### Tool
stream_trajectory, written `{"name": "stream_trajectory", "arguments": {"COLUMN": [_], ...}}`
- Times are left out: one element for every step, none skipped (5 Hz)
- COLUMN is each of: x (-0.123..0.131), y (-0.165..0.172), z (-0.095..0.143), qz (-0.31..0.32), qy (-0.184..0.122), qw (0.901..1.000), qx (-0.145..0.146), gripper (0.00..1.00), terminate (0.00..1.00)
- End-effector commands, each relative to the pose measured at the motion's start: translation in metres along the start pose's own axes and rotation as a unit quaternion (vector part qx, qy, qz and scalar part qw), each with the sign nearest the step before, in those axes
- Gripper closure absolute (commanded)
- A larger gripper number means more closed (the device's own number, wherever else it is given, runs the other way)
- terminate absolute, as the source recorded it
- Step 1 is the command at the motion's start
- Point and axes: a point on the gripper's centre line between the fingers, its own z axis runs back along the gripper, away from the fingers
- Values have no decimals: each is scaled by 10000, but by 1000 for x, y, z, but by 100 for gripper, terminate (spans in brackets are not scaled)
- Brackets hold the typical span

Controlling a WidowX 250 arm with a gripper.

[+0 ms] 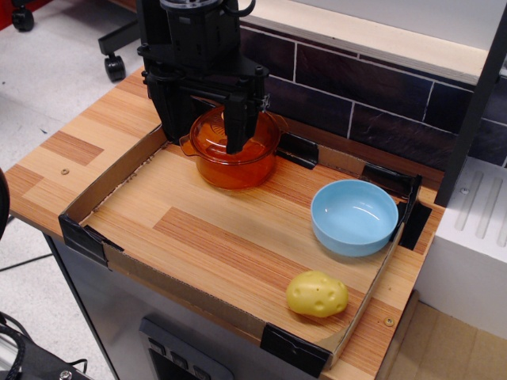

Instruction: Take lid off pot

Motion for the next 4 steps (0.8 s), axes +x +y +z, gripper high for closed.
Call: {"name": "stream_trajectory", "arguments": {"x": [0,11,33,53], "y": [0,4,6,9], "z": [0,-2,3,7], "qz": [0,47,284,474], "qy": [0,-110,-180,-293], "qw": [10000,9999,9994,9984], "qx": [0,8,-22,-32], "gripper": [0,0,0,0], "terminate": [0,0,0,0]}}
